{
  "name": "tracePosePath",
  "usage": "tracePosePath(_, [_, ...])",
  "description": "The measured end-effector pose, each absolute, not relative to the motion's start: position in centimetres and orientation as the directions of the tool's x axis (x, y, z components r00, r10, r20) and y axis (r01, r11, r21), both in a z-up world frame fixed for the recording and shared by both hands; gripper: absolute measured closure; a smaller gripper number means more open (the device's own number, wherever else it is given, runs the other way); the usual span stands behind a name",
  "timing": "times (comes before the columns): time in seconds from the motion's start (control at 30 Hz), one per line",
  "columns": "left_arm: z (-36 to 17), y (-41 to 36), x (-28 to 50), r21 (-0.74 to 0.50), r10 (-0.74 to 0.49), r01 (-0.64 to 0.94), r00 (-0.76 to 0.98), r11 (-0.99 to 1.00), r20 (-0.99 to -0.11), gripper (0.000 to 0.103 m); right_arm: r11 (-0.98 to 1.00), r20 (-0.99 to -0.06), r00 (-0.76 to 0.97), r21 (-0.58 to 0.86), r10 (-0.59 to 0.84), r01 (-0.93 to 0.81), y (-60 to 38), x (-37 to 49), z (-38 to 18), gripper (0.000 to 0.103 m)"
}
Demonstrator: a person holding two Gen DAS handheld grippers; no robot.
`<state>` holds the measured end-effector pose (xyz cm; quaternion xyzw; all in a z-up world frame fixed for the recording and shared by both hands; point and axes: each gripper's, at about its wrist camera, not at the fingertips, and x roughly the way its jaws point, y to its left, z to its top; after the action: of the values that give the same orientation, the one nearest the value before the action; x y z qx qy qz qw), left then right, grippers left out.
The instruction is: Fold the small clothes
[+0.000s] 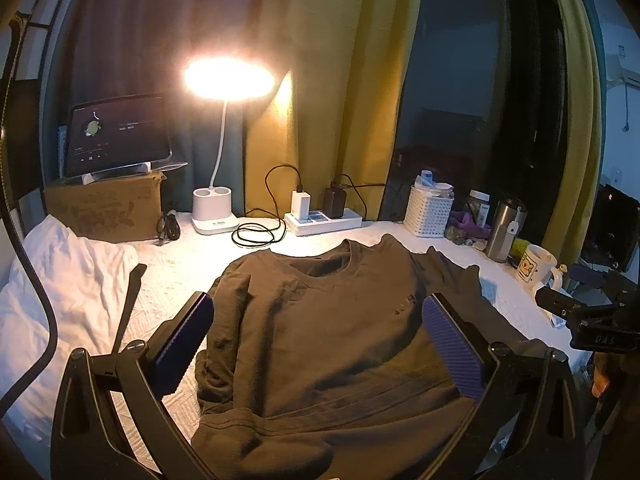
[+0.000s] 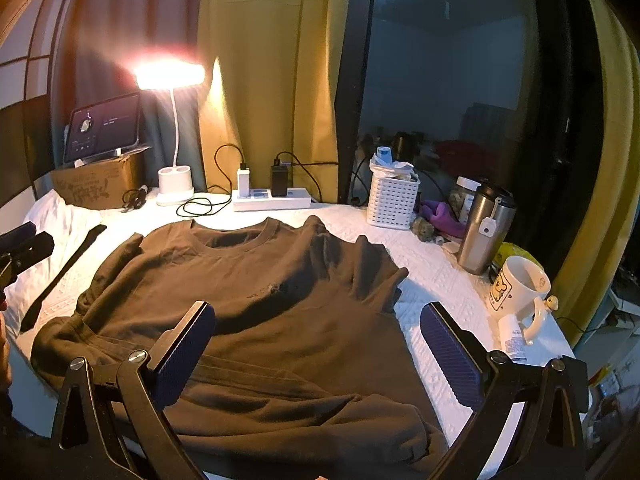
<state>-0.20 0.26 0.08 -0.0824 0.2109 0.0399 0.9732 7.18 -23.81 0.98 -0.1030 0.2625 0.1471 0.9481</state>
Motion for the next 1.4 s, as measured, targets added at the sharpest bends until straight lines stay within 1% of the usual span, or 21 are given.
tracePosePath(1.4, [-0.6, 1.0, 0.3, -0.118, 0.086, -0.152, 0.893, 0.981, -0.443, 0.000, 0.930, -0.546, 0.806, -0.121, 0.229, -0.346, -22.7, 7.7, 0.2, 0.000])
